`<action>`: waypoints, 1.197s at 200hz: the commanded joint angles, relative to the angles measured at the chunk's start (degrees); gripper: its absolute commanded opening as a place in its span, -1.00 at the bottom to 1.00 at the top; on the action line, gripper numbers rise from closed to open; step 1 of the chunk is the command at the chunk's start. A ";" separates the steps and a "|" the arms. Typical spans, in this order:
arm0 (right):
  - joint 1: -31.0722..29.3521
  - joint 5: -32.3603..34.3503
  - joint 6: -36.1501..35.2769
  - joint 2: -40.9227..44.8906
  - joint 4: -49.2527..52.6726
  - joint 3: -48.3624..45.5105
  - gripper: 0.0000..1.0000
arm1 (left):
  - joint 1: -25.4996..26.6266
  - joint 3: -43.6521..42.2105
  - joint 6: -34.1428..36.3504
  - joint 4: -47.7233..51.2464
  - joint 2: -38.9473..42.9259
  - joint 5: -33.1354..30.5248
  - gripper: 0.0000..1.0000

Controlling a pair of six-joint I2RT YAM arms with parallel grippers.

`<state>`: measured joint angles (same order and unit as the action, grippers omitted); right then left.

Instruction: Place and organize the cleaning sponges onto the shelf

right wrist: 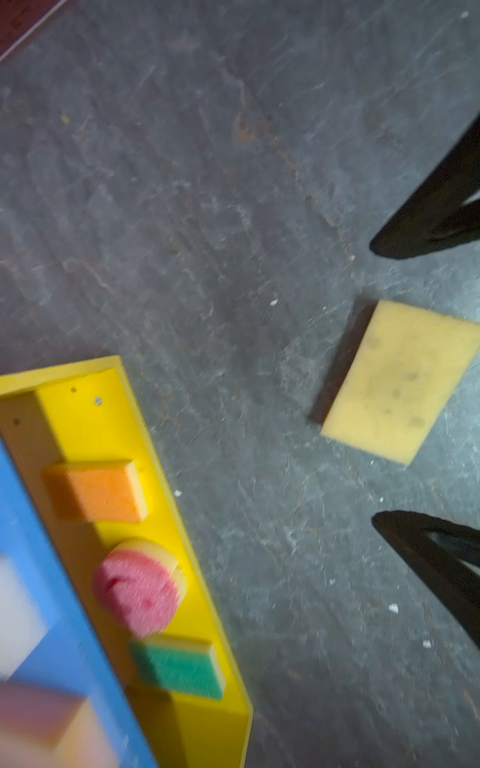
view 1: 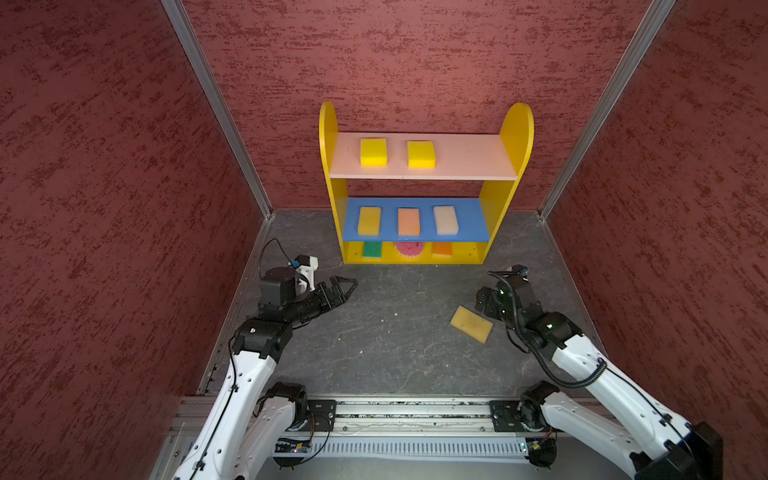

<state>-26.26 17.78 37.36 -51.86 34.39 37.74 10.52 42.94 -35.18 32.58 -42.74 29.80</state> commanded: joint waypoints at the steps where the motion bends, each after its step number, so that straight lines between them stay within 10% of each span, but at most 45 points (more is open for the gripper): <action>1: 0.67 3.16 3.53 -0.82 -0.07 -2.46 0.92 | 4.72 -1.11 0.28 0.08 1.72 -5.78 1.00; 90: 0.81 -14.28 12.67 3.05 -16.81 -19.56 0.59 | 21.51 -10.29 -8.45 -10.27 -2.36 -15.17 0.70; 140: -0.58 -23.46 15.24 -9.74 -32.63 -22.10 0.16 | 29.79 -14.08 -13.22 -16.79 -6.43 -20.50 0.70; 239: -22.80 -20.75 16.07 -35.50 -49.07 -7.62 0.38 | 34.13 -19.65 -18.83 -23.18 -10.18 -27.11 0.69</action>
<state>-46.30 -4.27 52.88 -84.82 -13.43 28.51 44.42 23.68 -52.71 11.97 -52.90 5.48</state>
